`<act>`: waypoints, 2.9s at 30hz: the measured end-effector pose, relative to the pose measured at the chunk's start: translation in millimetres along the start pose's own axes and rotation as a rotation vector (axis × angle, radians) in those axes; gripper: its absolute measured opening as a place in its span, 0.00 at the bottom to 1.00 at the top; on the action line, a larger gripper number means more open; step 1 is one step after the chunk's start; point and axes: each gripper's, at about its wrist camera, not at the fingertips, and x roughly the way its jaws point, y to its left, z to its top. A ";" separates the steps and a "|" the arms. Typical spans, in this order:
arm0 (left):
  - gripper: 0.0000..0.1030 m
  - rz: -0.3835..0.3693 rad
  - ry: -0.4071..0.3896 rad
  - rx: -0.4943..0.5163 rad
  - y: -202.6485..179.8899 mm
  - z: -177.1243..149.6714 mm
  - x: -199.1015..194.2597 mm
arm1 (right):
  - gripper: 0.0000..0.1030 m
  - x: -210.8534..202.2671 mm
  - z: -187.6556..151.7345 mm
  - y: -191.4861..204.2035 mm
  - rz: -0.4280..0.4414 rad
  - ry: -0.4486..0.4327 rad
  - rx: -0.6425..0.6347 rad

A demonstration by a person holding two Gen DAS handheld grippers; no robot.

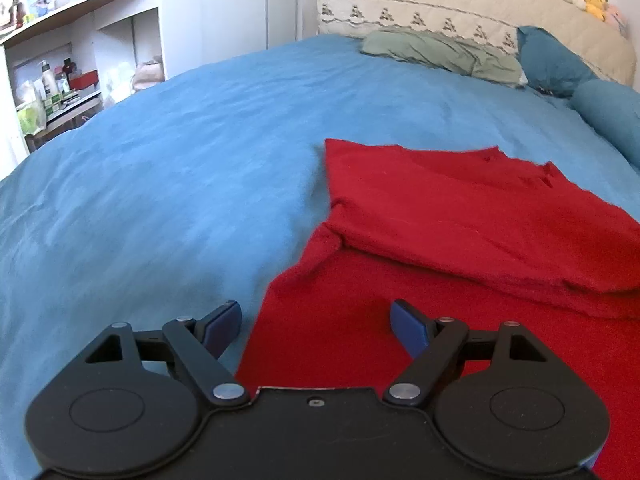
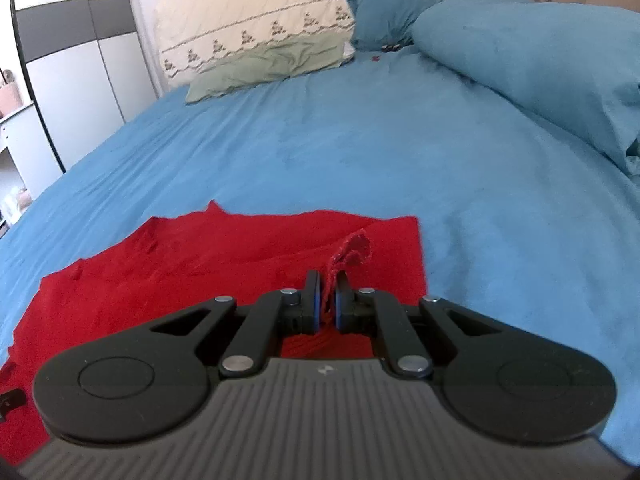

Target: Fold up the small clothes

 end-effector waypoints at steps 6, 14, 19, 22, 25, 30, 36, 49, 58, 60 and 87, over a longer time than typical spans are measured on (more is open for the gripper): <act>0.83 0.075 -0.075 0.166 -8.9 11.7 15.3 | 0.73 -1.0 -5.7 -4.4 -0.050 0.012 -0.047; 0.87 0.171 -0.090 0.048 19.8 16.8 31.8 | 1.00 -27.6 -5.0 -15.6 -0.017 -0.083 -0.036; 0.92 0.207 -0.077 -0.020 31.4 9.1 27.6 | 1.00 -28.7 -11.2 -17.6 0.024 -0.058 -0.035; 0.89 0.223 -0.091 -0.008 28.0 10.7 13.0 | 1.00 -29.8 -12.9 -13.1 0.058 -0.059 -0.043; 0.90 0.154 -0.195 0.096 9.8 16.5 -8.3 | 1.00 -31.1 -11.1 -4.1 0.099 -0.063 -0.080; 0.90 -0.052 -0.177 0.152 -28.2 42.7 3.2 | 1.00 -15.2 -8.2 17.3 0.196 0.000 -0.075; 0.86 -0.119 -0.037 0.186 -40.5 33.9 42.6 | 1.00 9.5 -32.2 15.9 0.138 0.102 -0.074; 0.94 -0.151 -0.130 0.200 5.4 49.7 -77.1 | 1.00 -91.5 -22.8 -19.7 0.168 -0.011 -0.061; 1.00 -0.256 -0.080 0.195 51.1 43.3 -193.8 | 1.00 -243.8 -20.4 -37.1 0.126 -0.018 -0.149; 1.00 -0.257 -0.055 0.185 60.2 32.2 -205.4 | 1.00 -262.8 -30.9 -38.5 0.123 0.023 -0.161; 0.39 -0.265 0.276 0.054 95.9 -129.8 -188.2 | 0.73 -301.9 -206.1 -82.3 0.032 0.311 0.094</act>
